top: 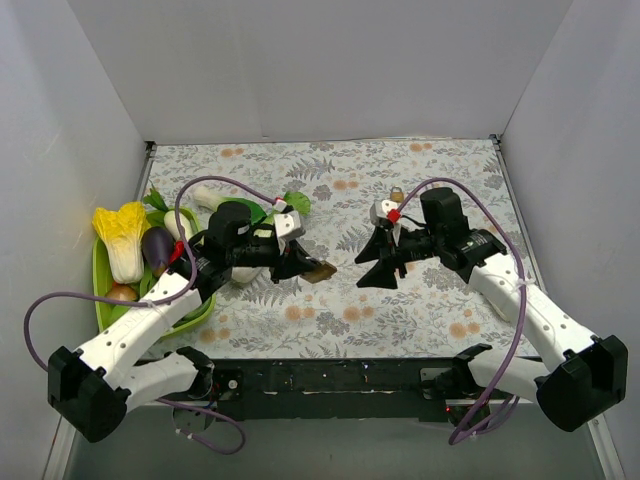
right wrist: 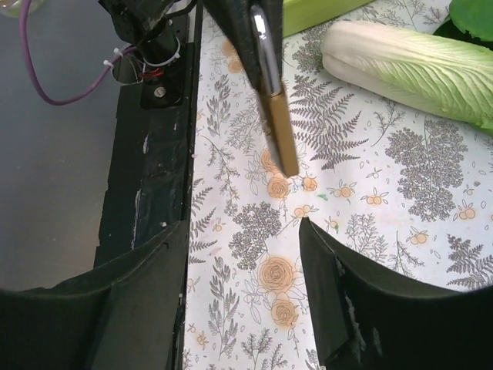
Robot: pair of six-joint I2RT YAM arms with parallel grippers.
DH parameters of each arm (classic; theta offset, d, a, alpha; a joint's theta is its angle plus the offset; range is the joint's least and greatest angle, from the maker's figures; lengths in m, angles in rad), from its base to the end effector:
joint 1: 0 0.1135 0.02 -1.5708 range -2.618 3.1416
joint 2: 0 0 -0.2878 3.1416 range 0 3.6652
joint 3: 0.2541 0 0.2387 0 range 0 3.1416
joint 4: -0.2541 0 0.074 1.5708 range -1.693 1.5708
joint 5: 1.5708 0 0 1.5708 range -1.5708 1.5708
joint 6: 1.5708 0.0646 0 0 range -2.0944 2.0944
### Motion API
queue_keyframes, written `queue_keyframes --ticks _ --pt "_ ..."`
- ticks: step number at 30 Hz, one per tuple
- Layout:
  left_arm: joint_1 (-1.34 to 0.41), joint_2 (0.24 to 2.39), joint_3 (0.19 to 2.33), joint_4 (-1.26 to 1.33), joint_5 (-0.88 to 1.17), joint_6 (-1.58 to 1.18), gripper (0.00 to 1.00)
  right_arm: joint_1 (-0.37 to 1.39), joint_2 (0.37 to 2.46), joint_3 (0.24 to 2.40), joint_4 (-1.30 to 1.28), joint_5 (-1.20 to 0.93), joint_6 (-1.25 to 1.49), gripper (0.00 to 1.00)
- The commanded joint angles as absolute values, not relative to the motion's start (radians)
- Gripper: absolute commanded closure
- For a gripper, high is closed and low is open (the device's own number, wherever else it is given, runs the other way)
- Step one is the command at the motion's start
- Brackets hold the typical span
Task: Lock with the key
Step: Lock the lock.
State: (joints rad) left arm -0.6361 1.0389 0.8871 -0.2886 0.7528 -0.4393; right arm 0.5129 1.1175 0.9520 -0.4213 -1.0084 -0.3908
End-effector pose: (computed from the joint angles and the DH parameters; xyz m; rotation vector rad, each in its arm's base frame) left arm 0.1516 -0.1669 0.3343 0.7364 2.0553 -1.4068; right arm 0.1666 0.1566 0.3333 -1.3802 1.5135 1.1460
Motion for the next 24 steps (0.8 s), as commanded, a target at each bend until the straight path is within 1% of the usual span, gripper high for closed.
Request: queue_keyframes --ticks 1,2,8,12,13,17,19,20,22,24 --pt "-0.572 1.042 0.877 -0.204 0.871 -0.488 1.0 0.491 1.127 0.974 -0.442 -1.022 -0.382 0.3" --pt "-0.563 1.043 0.873 -0.204 0.88 -0.495 1.0 0.486 1.131 0.97 -0.433 -1.014 -0.377 0.28" --pt "-0.505 1.077 0.861 -0.149 0.914 -0.621 1.0 0.445 1.151 0.928 -0.364 -1.005 -0.298 0.26" --pt "-0.446 1.107 0.885 -0.069 1.029 -0.799 1.0 0.44 1.15 0.907 -0.33 -1.035 -0.256 0.26" --pt "-0.437 1.112 0.888 -0.046 1.055 -0.889 1.0 0.44 1.15 0.894 -0.31 -1.052 -0.243 0.27" --pt "-0.404 1.124 0.874 0.125 1.15 -1.096 1.0 0.439 1.155 0.87 -0.233 -1.17 -0.114 0.37" --pt "-0.402 1.123 0.871 0.164 1.172 -1.156 1.0 0.44 1.149 0.859 -0.189 -1.19 -0.021 0.4" --pt "-0.4 1.123 0.867 0.202 1.18 -1.204 1.0 0.44 1.144 0.847 -0.137 -1.196 -0.008 0.43" --pt "-0.4 1.12 0.862 0.228 1.177 -1.245 1.0 0.44 1.131 0.836 -0.097 -1.192 0.061 0.44" --pt "-0.402 1.12 0.854 0.281 1.187 -1.301 1.0 0.44 1.129 0.822 -0.049 -1.187 0.09 0.48"
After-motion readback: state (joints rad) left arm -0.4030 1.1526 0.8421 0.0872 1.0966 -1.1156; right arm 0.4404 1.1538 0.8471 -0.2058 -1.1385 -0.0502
